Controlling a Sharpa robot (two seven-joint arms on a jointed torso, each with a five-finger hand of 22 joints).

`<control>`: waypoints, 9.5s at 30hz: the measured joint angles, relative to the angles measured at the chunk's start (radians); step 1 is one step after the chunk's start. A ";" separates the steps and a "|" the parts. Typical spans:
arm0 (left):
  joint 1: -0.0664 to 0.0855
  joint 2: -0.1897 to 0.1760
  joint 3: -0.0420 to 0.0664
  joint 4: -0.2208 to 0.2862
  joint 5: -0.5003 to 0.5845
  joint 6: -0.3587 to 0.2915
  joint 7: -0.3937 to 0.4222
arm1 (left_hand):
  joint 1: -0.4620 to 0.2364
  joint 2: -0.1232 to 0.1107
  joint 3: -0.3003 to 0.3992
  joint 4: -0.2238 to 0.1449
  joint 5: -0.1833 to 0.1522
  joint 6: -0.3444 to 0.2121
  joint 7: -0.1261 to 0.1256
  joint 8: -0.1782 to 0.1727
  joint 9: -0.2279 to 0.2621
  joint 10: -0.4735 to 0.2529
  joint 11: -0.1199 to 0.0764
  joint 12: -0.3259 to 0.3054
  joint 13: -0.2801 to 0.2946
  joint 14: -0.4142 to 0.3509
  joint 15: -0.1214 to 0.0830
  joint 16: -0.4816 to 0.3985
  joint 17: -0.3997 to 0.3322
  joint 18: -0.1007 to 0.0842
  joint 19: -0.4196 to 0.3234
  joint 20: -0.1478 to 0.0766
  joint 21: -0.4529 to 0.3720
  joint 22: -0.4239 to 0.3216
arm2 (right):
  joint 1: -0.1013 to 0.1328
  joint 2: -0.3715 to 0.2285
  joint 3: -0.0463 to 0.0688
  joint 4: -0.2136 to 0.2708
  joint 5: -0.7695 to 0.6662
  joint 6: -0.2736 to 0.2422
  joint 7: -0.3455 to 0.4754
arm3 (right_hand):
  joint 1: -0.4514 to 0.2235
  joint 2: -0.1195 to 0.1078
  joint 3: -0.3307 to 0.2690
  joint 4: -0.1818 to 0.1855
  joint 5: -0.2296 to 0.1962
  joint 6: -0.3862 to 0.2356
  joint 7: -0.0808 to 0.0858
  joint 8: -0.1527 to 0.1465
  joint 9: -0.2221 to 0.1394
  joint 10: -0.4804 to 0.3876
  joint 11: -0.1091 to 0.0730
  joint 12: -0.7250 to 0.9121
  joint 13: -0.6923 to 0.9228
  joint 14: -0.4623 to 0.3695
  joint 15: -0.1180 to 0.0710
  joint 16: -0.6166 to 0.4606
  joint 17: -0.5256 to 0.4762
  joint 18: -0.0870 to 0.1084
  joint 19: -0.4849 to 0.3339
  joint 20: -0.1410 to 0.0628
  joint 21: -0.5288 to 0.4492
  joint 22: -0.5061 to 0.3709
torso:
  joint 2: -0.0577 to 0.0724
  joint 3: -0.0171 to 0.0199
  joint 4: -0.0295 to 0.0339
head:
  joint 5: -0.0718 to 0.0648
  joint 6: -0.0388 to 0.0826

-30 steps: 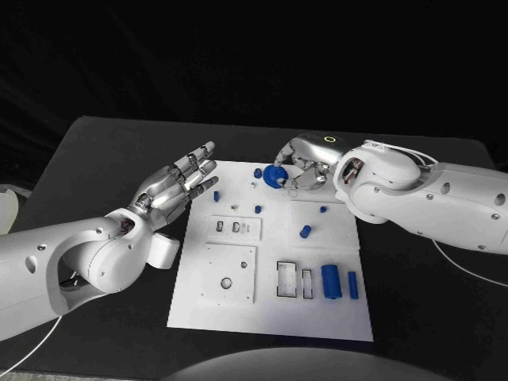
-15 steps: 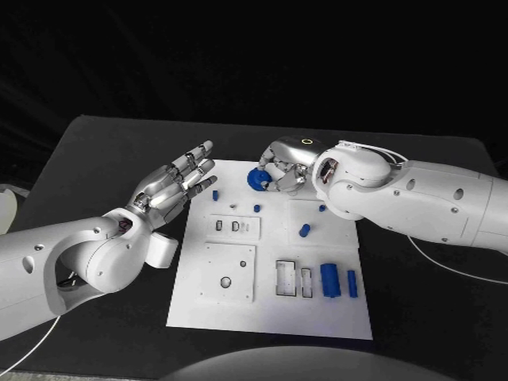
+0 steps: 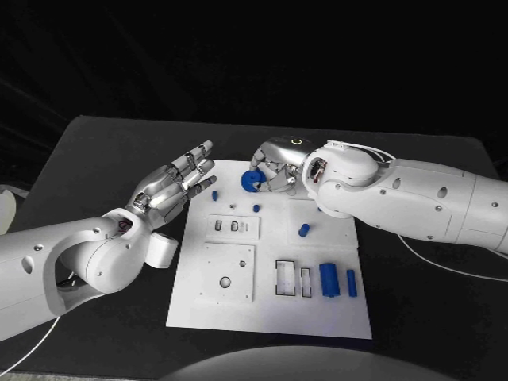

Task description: Assemble the parts on the task board

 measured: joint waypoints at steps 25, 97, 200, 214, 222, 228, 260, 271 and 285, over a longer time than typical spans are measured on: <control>0.000 0.003 0.000 -0.008 0.014 0.002 -0.007 | 0.000 0.000 0.000 0.000 0.000 0.000 0.000 0.000 0.000 0.004 0.004 0.000 0.000 0.000 0.000 0.000 0.000 0.000 0.000 0.000 0.000 0.000 | -0.014 -0.008 -0.003 -0.012 -0.007 0.030 0.003 | -0.021 0.011 -0.043 -0.007 -0.350 -0.213 0.004 -0.100 0.108 0.000 0.000 0.000 0.000 0.000 0.000 -0.039 0.000 0.000 -0.011 0.000 -0.080 0.001 | 0.000 -0.0001 -0.0012 | 0.005 0.000; -0.001 0.001 -0.003 -0.017 0.017 0.009 -0.005 | 0.000 0.000 0.004 -0.009 0.004 0.004 0.004 0.000 0.000 0.007 0.014 0.008 0.002 0.000 0.007 0.000 0.000 0.000 0.000 0.007 0.000 0.001 | -0.030 -0.493 -0.015 0.180 0.080 -0.076 0.062 | 0.038 0.026 -0.130 0.064 -0.450 -0.136 -0.013 -0.059 0.013 0.000 -0.018 -0.006 0.000 0.000 -0.015 -0.118 0.000 0.000 -0.010 -0.015 -0.104 0.000 | -0.003 -0.0024 -0.0122 | 0.002 0.002; -0.003 0.007 -0.005 -0.023 0.017 0.023 -0.012 | 0.000 0.000 0.010 -0.015 0.008 0.000 0.007 0.000 0.000 0.007 0.021 0.012 0.003 0.000 0.007 0.000 0.000 0.000 0.004 0.011 0.000 0.001 | -0.087 -0.142 -0.012 0.275 0.052 -0.026 -0.051 | 0.101 0.036 -0.054 0.037 -0.033 -0.118 -0.021 0.219 0.289 0.000 -0.032 0.000 0.000 0.004 -0.025 -0.116 0.000 0.016 -0.007 -0.025 -0.104 0.000 | -0.003 -0.0028 -0.0131 | 0.022 -0.033; -0.003 0.010 -0.005 -0.024 0.017 0.023 -0.013 | 0.000 0.000 0.010 -0.015 0.008 0.000 0.007 0.000 0.000 0.007 0.021 0.012 0.003 0.000 0.007 0.000 0.000 0.000 0.004 0.011 0.000 0.001 | -0.109 -0.118 -0.010 0.241 0.021 -0.007 -0.081 | 0.101 0.035 -0.048 0.032 -0.034 -0.121 -0.018 0.217 0.289 0.000 -0.032 0.000 0.000 0.004 -0.025 -0.116 0.000 0.016 -0.007 -0.025 -0.104 0.000 | -0.003 -0.0037 -0.0139 | 0.026 -0.040; -0.003 0.011 -0.005 -0.025 0.017 0.024 -0.013 | 0.000 0.000 0.010 -0.015 0.008 0.000 0.007 0.000 0.000 0.007 0.021 0.012 0.003 0.000 0.007 0.000 0.000 0.000 0.004 0.011 0.000 0.001 | -0.112 -0.112 -0.010 0.239 0.015 -0.004 -0.085 | 0.096 0.030 -0.037 0.021 -0.069 -0.121 -0.018 0.194 0.279 0.000 -0.032 0.000 0.000 0.004 -0.025 -0.116 0.000 0.016 -0.007 -0.025 -0.104 0.000 | -0.003 -0.0037 -0.0132 | 0.023 -0.044; -0.003 0.011 -0.005 -0.025 0.017 0.024 -0.013 | 0.000 0.000 0.010 -0.015 0.008 0.000 0.007 0.000 0.000 0.007 0.021 0.012 0.003 0.000 0.007 0.000 0.000 0.000 0.004 0.011 0.000 0.001 | -0.114 -0.110 -0.010 0.239 0.013 0.000 -0.086 | 0.087 0.032 -0.030 0.013 -0.117 -0.123 -0.016 0.189 0.274 0.004 -0.029 0.000 0.000 0.004 -0.025 -0.116 0.000 0.016 -0.007 -0.025 -0.104 0.000 | -0.003 -0.0036 -0.0128 | 0.023 -0.047; -0.003 0.014 -0.005 -0.029 0.018 0.027 -0.018 | 0.004 0.004 0.015 -0.020 0.008 0.000 0.007 0.000 0.000 0.007 0.021 0.012 0.002 0.000 0.015 0.000 0.000 0.000 0.004 0.011 0.000 0.002 | -0.116 -0.105 -0.012 0.239 0.004 0.011 -0.065 | 0.040 0.008 -0.121 0.018 -0.468 -0.246 -0.007 0.023 0.168 0.004 -0.022 0.000 -0.001 0.000 -0.021 -0.116 0.000 0.016 -0.003 -0.022 -0.115 0.001 | -0.003 -0.0036 -0.0134 | 0.021 -0.049; -0.003 0.010 -0.005 -0.026 0.014 0.022 -0.014 | 0.008 0.000 0.020 -0.053 0.008 0.006 0.013 0.004 0.002 0.010 0.030 0.019 0.004 0.001 0.015 0.000 0.001 0.000 0.010 0.025 0.002 0.005 | -0.112 -0.143 -0.006 0.282 0.007 -0.052 -0.035 | 0.119 -0.071 -0.195 0.175 -0.505 -0.387 -0.016 -0.059 0.051 0.004 -0.022 0.000 -0.001 0.000 -0.021 -0.116 0.000 0.016 -0.003 -0.022 -0.119 0.000 | -0.003 -0.0031 -0.0125 | 0.027 -0.044; 0.027 -0.026 0.060 0.010 -0.127 -0.142 0.010 | 0.004 -0.068 -0.054 0.034 -0.234 0.271 0.103 0.073 0.040 0.454 0.253 0.668 0.196 0.596 0.062 0.584 0.190 -0.010 0.650 0.022 0.395 0.188 | 0.040 -0.341 0.006 0.393 0.185 -0.172 0.036 | 0.072 -0.045 -0.193 0.179 -0.505 -0.303 -0.003 -0.033 0.046 0.004 -0.022 0.000 -0.001 0.000 -0.021 -0.097 -0.001 0.016 -0.003 -0.022 -0.099 0.000 | -0.009 -0.0026 -0.0196 | 0.041 -0.022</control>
